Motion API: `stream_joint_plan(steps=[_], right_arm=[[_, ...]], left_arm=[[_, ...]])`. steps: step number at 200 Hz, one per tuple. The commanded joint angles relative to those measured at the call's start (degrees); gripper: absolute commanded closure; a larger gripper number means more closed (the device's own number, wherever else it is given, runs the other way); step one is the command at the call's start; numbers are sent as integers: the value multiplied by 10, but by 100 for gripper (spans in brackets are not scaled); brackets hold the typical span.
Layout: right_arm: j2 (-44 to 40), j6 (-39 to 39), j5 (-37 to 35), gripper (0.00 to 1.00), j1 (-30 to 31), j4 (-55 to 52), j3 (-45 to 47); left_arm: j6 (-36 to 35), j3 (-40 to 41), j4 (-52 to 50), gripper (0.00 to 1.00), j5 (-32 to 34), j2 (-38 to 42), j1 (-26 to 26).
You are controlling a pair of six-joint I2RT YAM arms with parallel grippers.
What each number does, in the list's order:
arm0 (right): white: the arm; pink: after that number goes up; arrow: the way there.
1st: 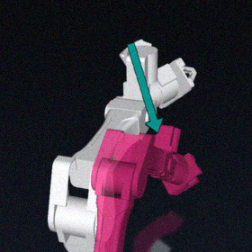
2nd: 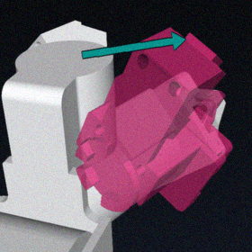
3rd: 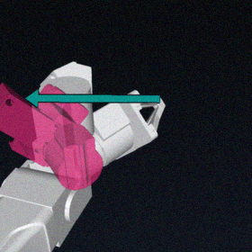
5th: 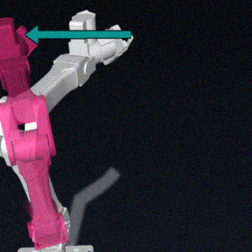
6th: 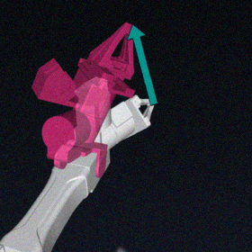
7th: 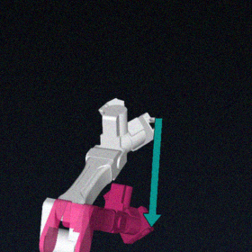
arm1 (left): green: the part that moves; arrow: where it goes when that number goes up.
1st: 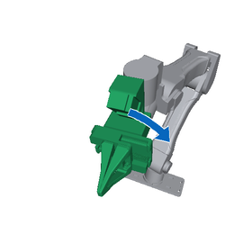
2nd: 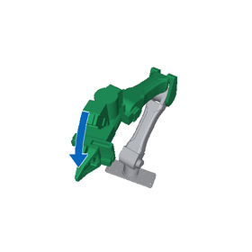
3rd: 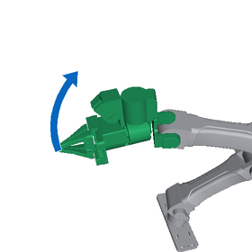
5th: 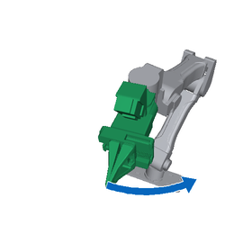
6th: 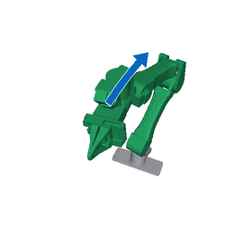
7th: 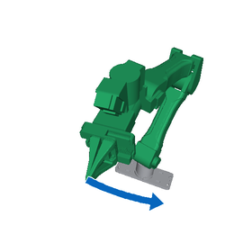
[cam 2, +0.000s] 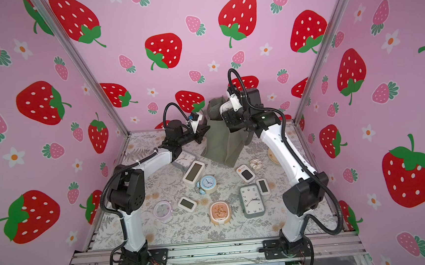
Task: Put the alarm clock into the canvas bag
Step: Place the alarm at the canvas bag.
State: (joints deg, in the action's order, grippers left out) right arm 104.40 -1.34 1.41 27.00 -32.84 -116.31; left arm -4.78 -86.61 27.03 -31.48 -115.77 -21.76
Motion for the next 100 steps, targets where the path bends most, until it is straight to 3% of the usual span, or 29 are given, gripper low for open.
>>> stream_joint_plan(steps=[1, 60, 100], right_arm=[[35, 6, -14, 20, -7, -16, -57], [93, 4, -37, 20, -20, -25, -88], [87, 1, -39, 21, -27, -28, -92]], left_arm=[[-14, -6, -7, 100, 1, -1, -4], [-20, -4, -8, 100, 5, 2, -3], [-18, 1, -6, 100, 22, 2, 0]])
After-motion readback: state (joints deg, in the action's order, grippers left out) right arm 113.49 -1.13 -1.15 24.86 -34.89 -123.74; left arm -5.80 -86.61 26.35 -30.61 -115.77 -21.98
